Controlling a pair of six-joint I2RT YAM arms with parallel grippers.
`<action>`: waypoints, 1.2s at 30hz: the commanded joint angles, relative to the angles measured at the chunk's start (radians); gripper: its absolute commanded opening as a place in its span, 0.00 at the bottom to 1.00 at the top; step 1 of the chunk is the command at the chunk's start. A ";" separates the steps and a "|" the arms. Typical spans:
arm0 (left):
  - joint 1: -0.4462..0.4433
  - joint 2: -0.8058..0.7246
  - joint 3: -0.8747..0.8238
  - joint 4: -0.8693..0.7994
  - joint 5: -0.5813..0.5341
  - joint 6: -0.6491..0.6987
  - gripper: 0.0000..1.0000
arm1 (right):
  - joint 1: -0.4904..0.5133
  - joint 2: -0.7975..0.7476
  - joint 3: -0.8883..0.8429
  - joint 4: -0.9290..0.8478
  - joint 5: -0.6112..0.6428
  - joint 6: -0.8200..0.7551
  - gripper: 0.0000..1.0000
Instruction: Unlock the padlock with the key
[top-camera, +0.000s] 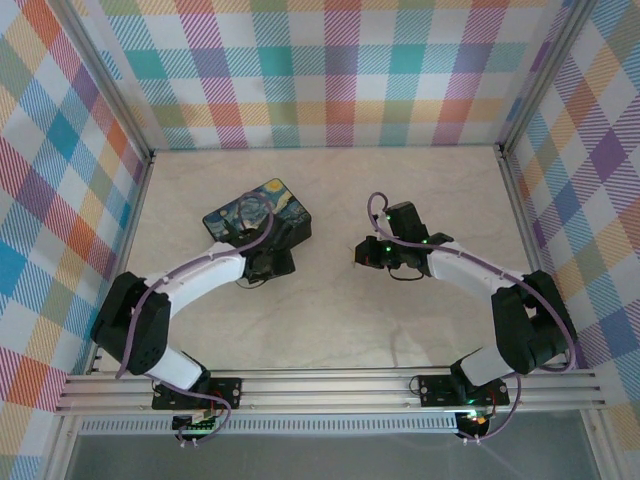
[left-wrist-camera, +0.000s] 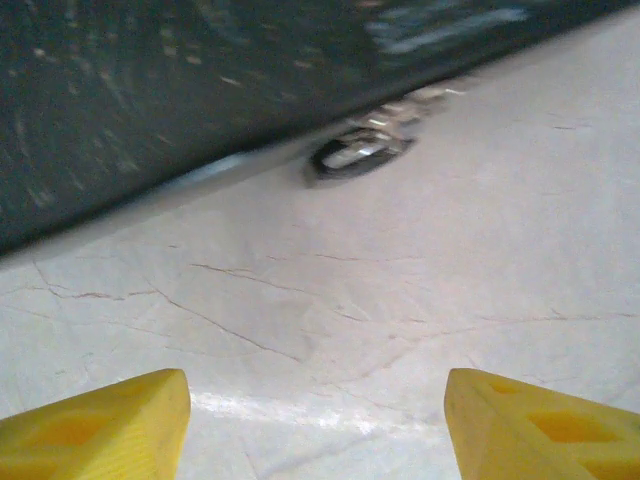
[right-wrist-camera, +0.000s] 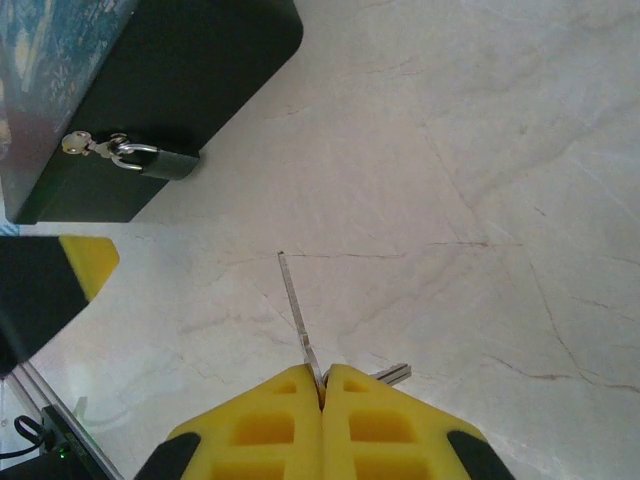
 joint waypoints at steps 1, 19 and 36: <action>-0.042 0.008 0.013 0.026 -0.187 -0.090 0.67 | 0.006 0.000 0.015 0.015 -0.013 -0.005 0.00; -0.153 0.301 0.119 0.097 -0.521 -0.327 0.64 | -0.011 -0.057 -0.004 0.034 -0.039 0.000 0.00; -0.153 0.432 0.159 0.118 -0.658 -0.302 0.28 | -0.009 -0.078 -0.067 0.055 -0.120 -0.031 0.00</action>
